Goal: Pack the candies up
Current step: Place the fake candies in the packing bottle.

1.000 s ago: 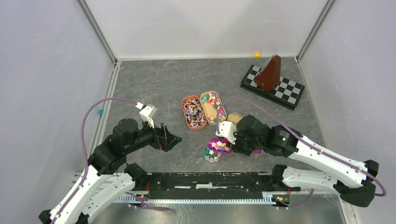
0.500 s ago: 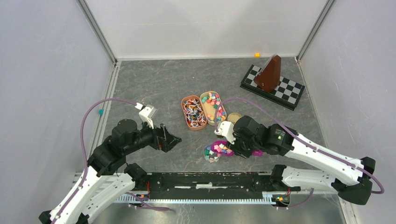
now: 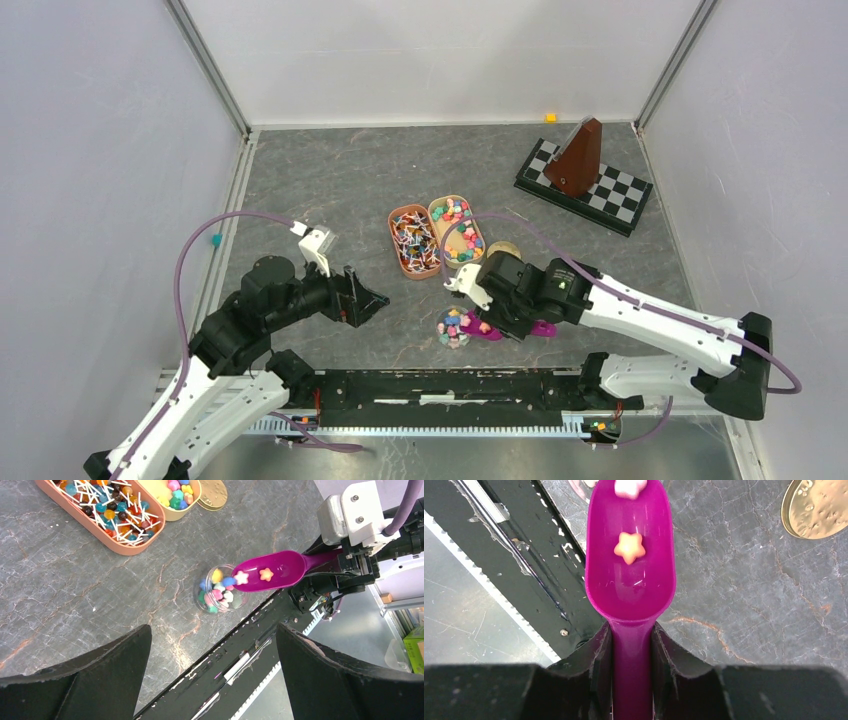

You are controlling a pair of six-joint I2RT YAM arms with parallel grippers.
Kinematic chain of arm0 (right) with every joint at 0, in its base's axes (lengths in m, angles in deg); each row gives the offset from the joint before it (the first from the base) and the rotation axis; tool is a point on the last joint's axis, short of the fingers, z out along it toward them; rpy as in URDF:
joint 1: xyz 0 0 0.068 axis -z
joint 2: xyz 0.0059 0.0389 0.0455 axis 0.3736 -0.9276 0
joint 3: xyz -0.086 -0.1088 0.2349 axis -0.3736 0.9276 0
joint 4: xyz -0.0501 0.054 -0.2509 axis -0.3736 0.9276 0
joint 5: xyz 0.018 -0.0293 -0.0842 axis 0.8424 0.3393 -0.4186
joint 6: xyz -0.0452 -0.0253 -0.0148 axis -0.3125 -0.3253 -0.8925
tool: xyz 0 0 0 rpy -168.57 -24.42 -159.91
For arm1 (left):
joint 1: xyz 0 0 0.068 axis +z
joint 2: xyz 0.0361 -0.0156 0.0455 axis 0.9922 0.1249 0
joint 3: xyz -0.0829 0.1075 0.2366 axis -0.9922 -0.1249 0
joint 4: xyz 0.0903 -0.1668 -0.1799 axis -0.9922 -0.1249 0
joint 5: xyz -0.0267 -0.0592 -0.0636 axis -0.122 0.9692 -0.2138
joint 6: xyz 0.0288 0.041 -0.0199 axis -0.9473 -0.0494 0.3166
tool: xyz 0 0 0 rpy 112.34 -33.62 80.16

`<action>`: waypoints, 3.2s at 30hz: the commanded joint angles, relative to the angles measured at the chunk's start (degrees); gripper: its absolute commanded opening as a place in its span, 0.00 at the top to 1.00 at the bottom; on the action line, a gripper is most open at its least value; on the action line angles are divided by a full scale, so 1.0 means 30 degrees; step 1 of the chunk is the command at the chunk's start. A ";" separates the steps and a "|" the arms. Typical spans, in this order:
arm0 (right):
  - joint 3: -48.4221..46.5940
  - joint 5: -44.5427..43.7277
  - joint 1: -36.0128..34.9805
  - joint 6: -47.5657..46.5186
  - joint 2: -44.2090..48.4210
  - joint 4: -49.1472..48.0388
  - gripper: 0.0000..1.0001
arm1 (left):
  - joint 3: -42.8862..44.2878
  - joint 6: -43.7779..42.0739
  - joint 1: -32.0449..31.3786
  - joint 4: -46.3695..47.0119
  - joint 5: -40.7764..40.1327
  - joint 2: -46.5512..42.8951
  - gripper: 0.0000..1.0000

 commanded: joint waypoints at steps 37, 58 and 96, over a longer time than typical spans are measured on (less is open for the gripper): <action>-0.0731 0.2478 -0.0838 -0.4858 0.1240 -0.8897 1.00 | 0.0136 -0.0001 0.0053 0.1142 0.1306 0.2214 0.00; 0.0927 0.4891 -0.0832 -0.6104 0.4145 -1.2800 1.00 | -0.0134 -0.0033 0.0062 0.1293 0.1403 0.3254 0.00; -0.2256 -0.0486 -0.1454 0.0754 0.0337 0.0278 1.00 | -0.0480 -0.0149 0.0055 0.1493 0.0158 0.0742 0.00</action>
